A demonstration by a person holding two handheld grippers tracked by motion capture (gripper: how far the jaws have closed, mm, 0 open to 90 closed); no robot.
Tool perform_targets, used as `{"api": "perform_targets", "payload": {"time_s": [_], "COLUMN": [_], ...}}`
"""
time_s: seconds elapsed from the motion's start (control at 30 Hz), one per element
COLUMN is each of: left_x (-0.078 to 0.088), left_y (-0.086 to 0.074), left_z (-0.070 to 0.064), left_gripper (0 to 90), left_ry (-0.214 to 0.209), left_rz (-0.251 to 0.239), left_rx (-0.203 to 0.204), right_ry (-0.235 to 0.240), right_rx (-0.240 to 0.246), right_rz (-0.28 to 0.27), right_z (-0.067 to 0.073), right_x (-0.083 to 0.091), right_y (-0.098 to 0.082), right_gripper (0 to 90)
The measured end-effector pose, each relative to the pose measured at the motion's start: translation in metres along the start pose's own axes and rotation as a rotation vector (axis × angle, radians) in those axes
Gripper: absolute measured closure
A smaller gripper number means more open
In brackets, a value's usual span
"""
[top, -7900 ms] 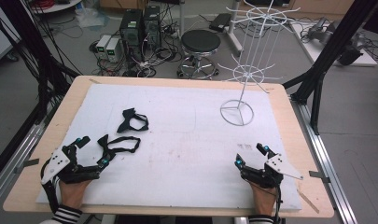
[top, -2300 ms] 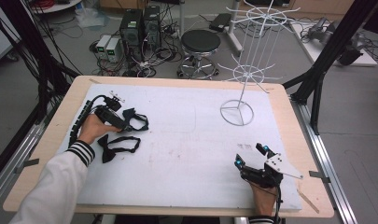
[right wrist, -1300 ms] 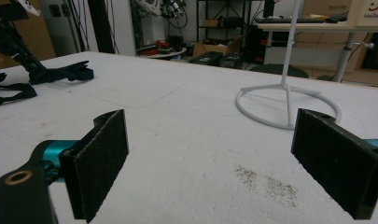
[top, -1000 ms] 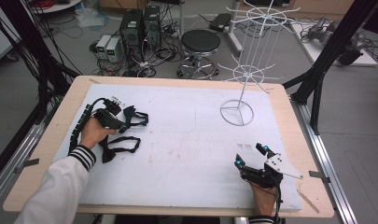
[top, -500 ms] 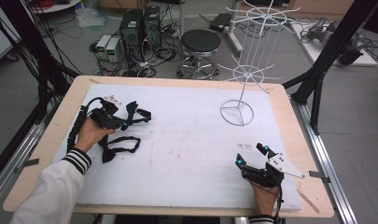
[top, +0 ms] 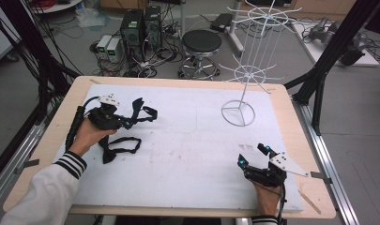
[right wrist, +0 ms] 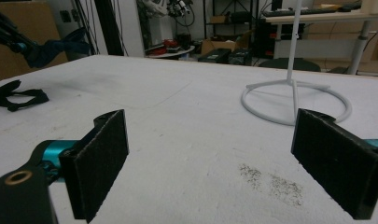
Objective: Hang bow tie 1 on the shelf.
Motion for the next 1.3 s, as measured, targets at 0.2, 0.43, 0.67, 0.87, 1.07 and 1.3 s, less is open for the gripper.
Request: {"api": "perform_targets", "payload": {"time_s": [0.2, 0.43, 0.67, 0.87, 1.07, 1.3], "left_x": [0.001, 0.002, 0.004, 0.005, 0.002, -0.001], "left_y": [0.003, 0.009, 0.015, 0.019, 0.021, 0.025], "left_z": [-0.01, -0.027, -0.048, -0.061, -0.072, -0.083], "left_gripper": [81.9, 81.7, 81.6, 81.6, 81.6, 81.6], "left_ry": [-0.05, -0.104, -0.154, -0.19, -0.218, -0.252], "left_rz": [-0.02, -0.052, -0.078, -0.103, -0.115, -0.126], "left_rx": [-0.077, -0.153, -0.209, -0.245, -0.271, -0.303], "right_ry": [0.043, 0.1, 0.186, 0.251, 0.33, 0.399], "right_rx": [0.0, 0.003, 0.014, 0.042, 0.082, 0.106], "right_rz": [0.004, 0.006, 0.002, 0.008, 0.031, 0.062], "right_z": [0.0, 0.002, 0.011, 0.019, 0.029, 0.039], "right_x": [0.001, 0.001, 0.002, -0.002, -0.011, -0.019], "right_y": [0.005, 0.018, 0.041, 0.056, 0.071, 0.084], "right_gripper": [10.2, 10.2, 10.3, 10.3, 10.3, 10.3]}}
Point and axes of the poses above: each handheld gripper's, and its own axes: x roughly backward along the jaws, y roughly out of its top, z roughly to its left, the point moved 3 cm from there along -x, roughly forward along the jaws, and after that the axes turned 15 degrees about -y, right-handed, at the moved point
